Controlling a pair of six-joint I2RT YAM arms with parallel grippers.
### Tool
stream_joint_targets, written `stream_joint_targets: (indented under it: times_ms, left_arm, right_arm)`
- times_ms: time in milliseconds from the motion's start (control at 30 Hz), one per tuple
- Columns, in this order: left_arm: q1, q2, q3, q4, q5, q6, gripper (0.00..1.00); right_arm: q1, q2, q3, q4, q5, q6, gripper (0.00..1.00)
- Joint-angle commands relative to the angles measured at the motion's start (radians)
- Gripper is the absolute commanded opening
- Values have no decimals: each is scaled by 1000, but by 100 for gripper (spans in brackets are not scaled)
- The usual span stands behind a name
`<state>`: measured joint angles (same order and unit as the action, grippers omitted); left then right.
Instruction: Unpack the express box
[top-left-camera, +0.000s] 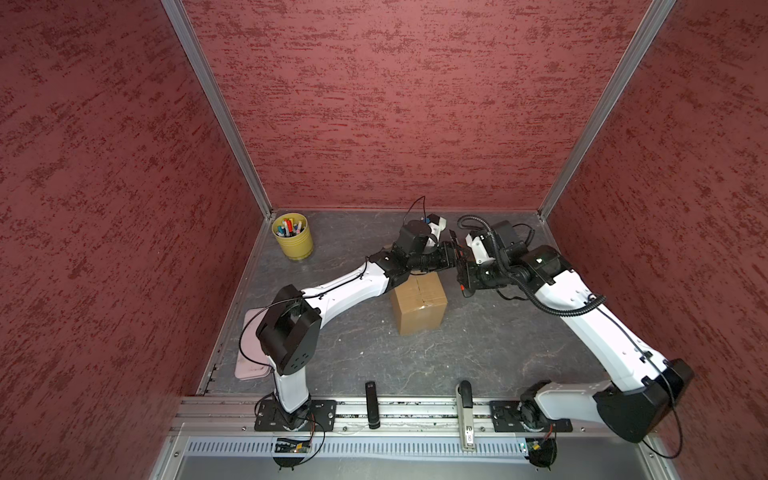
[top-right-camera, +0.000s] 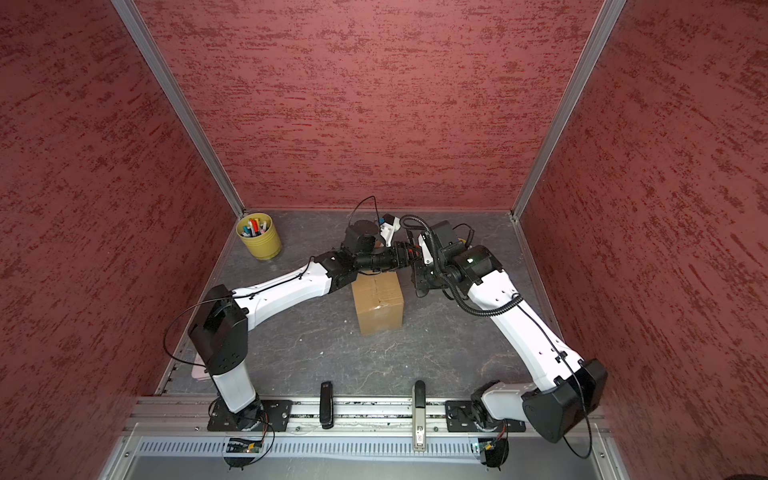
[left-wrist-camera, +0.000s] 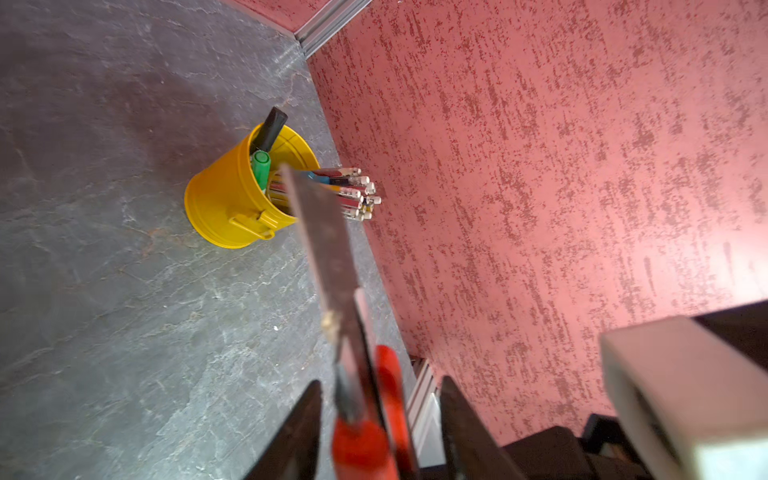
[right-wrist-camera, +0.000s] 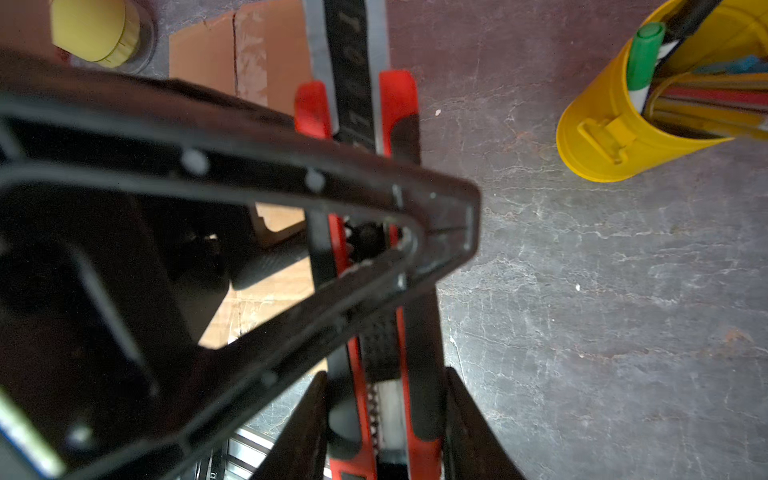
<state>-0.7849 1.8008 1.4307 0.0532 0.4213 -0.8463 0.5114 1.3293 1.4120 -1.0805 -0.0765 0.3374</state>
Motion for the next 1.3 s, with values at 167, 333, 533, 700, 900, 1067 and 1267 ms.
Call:
stream_joint_targets:
  times_ms: [167, 333, 533, 700, 900, 1067, 1267]
  left_arm:
    - [19, 21, -25, 141, 65, -67, 21]
    - [30, 19, -57, 202, 87, -107, 19]
    - [30, 22, -74, 244, 100, -140, 18]
    - [27, 26, -65, 255, 111, -148, 18]
    - [20, 28, -55, 249, 110, -149, 17]
    - [16, 28, -53, 252, 112, -158, 17]
    - [10, 28, -48, 254, 119, -173, 17]
  right_arm:
    - [11, 9, 36, 33, -4, 23, 9]
    - [13, 2, 34, 45, 6, 37, 14]
    - [15, -15, 5, 97, 30, 72, 34]
    - [14, -13, -11, 132, 54, 77, 44]
    - [16, 2, -18, 159, 71, 74, 52]
    - [15, 16, -20, 180, 74, 69, 52]
    - [16, 33, -22, 196, 88, 60, 52]
